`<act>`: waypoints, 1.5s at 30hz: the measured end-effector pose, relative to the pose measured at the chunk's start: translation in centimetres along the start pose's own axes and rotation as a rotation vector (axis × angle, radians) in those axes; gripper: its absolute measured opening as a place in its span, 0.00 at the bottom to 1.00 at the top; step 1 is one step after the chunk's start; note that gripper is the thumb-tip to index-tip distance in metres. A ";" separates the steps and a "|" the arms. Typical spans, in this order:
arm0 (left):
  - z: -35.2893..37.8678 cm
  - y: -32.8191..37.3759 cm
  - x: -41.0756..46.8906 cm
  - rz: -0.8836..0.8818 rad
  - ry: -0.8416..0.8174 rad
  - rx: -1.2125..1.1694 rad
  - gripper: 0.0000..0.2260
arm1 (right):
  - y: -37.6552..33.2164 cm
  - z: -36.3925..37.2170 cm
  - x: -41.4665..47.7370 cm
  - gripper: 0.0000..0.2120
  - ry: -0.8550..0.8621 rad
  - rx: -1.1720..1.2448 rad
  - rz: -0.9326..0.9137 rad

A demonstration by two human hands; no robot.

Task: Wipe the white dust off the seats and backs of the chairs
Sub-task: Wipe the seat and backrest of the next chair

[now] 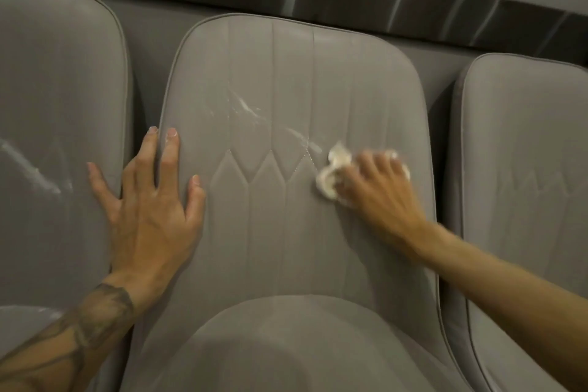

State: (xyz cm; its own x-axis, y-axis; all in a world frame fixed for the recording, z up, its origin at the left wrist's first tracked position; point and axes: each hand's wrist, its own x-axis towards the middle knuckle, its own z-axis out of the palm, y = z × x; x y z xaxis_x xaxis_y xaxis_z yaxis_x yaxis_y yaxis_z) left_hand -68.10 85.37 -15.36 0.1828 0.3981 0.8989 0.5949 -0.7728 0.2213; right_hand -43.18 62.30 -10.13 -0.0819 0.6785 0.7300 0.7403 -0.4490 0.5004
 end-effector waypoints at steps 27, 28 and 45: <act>-0.5 0.3 0.0 0.005 -0.008 0.000 0.30 | 2.7 -0.3 16.6 0.20 0.320 0.135 0.521; -0.5 0.4 -0.1 0.000 -0.003 0.000 0.30 | 2.1 -0.2 16.6 0.20 0.330 0.158 0.545; -0.8 0.5 0.0 0.000 -0.018 -0.015 0.30 | -5.6 3.1 5.8 0.14 0.286 0.189 0.175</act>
State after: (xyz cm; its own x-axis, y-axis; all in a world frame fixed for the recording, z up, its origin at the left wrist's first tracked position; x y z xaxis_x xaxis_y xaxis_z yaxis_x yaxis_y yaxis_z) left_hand -68.40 84.56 -14.98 0.1969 0.4067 0.8921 0.5834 -0.7799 0.2268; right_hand -45.75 70.53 -10.17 -0.1070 0.3992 0.9106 0.8671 -0.4106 0.2819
